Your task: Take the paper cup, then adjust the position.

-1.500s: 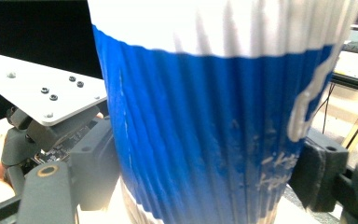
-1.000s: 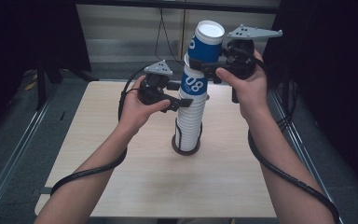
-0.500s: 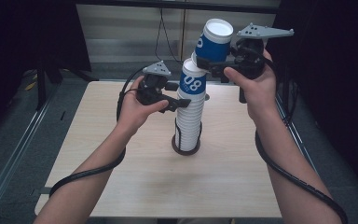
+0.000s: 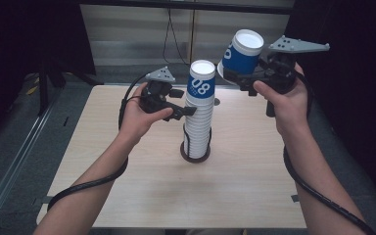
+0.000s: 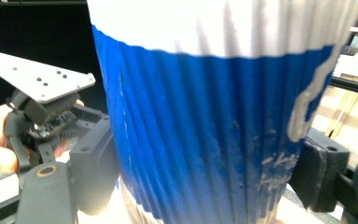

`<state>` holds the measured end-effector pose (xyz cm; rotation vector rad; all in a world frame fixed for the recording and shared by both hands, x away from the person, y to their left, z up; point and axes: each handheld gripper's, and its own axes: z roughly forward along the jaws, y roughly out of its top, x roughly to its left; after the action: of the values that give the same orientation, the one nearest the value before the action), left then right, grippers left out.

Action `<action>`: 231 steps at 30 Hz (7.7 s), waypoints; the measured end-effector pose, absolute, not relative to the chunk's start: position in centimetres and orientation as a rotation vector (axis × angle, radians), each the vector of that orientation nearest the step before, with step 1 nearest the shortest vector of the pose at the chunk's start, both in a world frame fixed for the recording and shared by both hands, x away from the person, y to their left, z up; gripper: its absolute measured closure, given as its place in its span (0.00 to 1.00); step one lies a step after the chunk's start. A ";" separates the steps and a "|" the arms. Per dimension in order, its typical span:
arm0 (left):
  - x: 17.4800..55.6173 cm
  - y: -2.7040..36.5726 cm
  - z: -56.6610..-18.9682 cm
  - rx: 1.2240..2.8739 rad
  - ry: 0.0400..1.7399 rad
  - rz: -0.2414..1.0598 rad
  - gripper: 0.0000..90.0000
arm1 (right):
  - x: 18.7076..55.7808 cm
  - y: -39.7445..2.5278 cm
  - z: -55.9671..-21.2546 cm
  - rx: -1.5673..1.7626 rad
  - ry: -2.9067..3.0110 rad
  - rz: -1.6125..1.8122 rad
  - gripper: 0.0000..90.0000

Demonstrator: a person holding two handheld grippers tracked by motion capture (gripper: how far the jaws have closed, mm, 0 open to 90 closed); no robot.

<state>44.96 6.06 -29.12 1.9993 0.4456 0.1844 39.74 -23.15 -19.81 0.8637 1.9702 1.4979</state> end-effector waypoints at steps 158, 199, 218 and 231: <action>37.5 13.2 -44.9 2.145 0.463 0.044 0.18 | 36.2 -16.1 -39.6 0.509 2.793 0.923 0.24; 37.0 12.9 -44.6 2.153 0.402 -0.010 0.18 | 36.6 -12.8 -39.7 0.325 2.960 0.607 0.24; 37.0 12.5 -44.7 2.155 0.396 -0.030 0.18 | 36.8 -11.9 -40.0 0.264 3.008 0.525 0.24; 37.1 12.5 -44.4 2.128 0.393 -0.044 0.18 | 36.9 -11.3 -40.1 0.233 3.030 0.488 0.24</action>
<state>37.08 12.51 -44.42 2.1277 0.3932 -0.0436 36.86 -11.26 -40.14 0.2328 3.0299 0.4882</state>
